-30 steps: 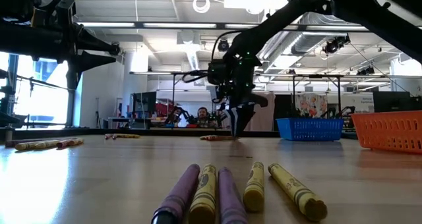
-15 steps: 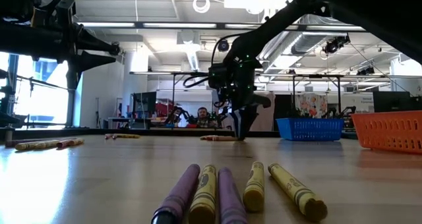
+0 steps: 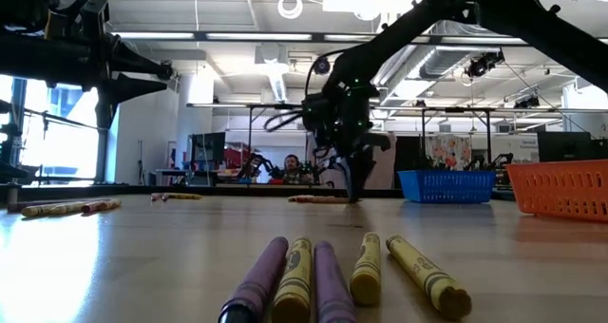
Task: Sort crayons
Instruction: Put the yellow crayon into the orange basket, then put the red crayon into the blue basket
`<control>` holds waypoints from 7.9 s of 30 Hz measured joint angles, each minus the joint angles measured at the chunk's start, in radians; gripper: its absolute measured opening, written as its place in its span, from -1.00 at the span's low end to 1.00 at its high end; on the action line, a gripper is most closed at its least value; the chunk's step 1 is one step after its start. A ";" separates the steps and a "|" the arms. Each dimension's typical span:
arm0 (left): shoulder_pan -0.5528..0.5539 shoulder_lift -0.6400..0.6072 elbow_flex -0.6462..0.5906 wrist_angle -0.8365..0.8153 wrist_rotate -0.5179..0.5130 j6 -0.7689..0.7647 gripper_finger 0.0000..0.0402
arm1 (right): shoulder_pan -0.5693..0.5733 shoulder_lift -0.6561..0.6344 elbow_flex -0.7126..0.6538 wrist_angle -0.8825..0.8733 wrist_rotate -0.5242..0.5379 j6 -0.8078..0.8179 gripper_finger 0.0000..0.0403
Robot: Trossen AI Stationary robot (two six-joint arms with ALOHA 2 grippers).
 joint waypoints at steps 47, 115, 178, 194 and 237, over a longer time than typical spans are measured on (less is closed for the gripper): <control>0.000 0.000 0.000 0.000 0.000 0.000 -0.47 | 0.764 -1.251 -1.085 -0.037 0.224 1.697 -0.94; 0.000 0.000 0.000 0.000 0.000 0.000 -0.47 | 0.282 -0.604 -0.736 0.978 0.522 0.600 -0.59; 0.000 0.000 0.000 0.000 0.000 0.000 -0.47 | -0.023 0.040 0.116 0.096 0.030 -0.526 -0.59; 0.000 0.000 0.000 0.000 0.000 0.000 -0.47 | -0.023 0.041 0.117 0.076 -0.030 -0.528 -0.59; 0.000 0.000 0.000 0.000 0.000 0.000 -0.47 | -0.067 0.052 0.116 0.088 -0.026 -0.907 -0.59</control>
